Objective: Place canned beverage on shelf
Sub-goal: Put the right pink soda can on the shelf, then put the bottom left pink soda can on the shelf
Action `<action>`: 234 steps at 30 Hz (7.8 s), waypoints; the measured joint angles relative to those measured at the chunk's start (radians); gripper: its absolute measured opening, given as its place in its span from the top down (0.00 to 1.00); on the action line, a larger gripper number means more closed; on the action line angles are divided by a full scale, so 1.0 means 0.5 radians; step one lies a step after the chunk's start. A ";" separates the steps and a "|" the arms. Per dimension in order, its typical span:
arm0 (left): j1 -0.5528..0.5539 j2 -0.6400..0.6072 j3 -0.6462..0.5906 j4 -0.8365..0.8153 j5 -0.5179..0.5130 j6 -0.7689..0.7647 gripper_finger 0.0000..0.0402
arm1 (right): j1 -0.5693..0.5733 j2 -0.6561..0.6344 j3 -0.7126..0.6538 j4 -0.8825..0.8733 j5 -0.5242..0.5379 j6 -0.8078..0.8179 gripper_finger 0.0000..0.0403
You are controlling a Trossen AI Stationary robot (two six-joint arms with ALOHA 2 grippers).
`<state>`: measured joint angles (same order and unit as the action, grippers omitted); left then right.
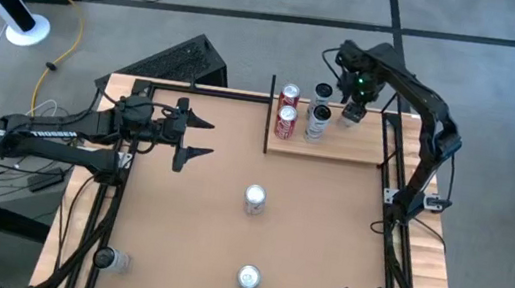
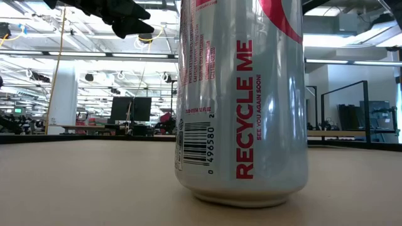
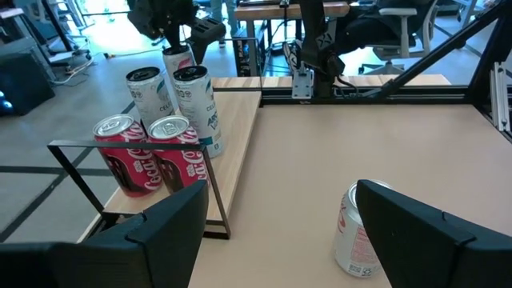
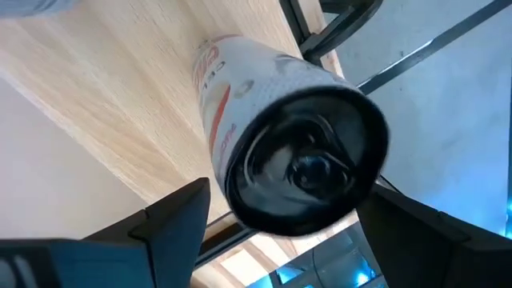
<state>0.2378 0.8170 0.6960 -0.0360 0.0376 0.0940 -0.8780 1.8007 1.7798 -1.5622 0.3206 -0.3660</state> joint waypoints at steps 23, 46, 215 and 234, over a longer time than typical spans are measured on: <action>-0.001 0.001 0.000 -0.069 -0.032 -0.008 0.25 | -0.048 -0.844 -0.573 0.424 -0.365 0.129 0.71; -0.001 0.001 0.000 -0.067 -0.032 -0.019 0.25 | -0.371 -0.745 -0.982 1.197 -0.554 0.133 0.96; -2.090 1.250 1.479 -2.619 -0.070 -2.306 0.13 | 2.864 -0.549 -1.610 3.650 0.053 1.098 0.94; -2.792 1.250 1.478 -2.559 -0.353 -3.306 0.14 | 2.869 -0.549 -1.610 3.647 0.052 1.098 0.94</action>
<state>-1.1584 1.4422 1.4348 -1.3158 -0.1387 -1.5589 0.5568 1.5261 0.9749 0.2615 0.3466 0.1829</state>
